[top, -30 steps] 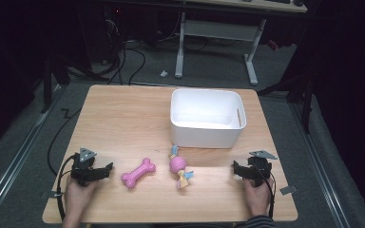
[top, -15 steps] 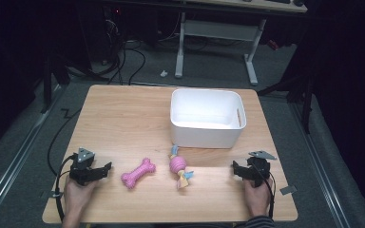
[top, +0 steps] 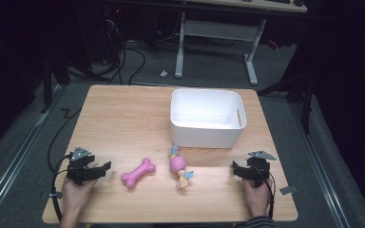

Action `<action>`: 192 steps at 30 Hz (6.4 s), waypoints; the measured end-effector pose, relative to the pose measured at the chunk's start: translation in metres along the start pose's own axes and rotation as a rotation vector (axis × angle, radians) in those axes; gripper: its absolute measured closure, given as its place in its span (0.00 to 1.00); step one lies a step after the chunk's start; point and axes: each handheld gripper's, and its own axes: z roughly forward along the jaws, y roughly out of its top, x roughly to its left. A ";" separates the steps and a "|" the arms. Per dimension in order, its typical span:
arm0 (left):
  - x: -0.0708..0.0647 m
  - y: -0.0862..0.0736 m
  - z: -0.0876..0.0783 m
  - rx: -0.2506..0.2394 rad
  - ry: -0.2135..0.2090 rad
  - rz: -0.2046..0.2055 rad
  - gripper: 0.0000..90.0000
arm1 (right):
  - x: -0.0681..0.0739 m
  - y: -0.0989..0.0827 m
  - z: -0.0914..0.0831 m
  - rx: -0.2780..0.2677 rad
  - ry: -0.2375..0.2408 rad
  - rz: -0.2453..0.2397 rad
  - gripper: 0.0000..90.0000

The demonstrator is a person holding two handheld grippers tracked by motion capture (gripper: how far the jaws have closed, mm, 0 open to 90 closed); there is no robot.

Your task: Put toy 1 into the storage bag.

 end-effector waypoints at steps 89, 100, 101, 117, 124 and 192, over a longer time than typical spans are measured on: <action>-0.117 0.051 0.043 0.374 -0.175 0.416 0.65 | 0.001 0.000 -0.001 0.000 0.015 -0.017 0.17; -0.108 0.057 0.035 0.352 -0.180 0.388 0.66 | 0.001 0.000 0.000 -0.001 0.015 -0.016 0.17; -0.107 0.058 0.034 0.349 -0.180 0.390 0.66 | 0.001 0.000 0.000 -0.001 0.015 -0.015 0.17; -0.105 0.075 0.019 0.310 -0.203 0.385 0.66 | 0.001 0.000 -0.001 -0.001 0.018 -0.017 0.17; -0.104 0.085 0.014 0.290 -0.209 0.379 0.66 | 0.001 0.000 0.000 -0.002 0.019 -0.021 0.17; -0.178 0.221 0.008 0.221 -0.346 0.510 0.66 | 0.002 0.000 0.000 -0.001 0.031 -0.032 0.17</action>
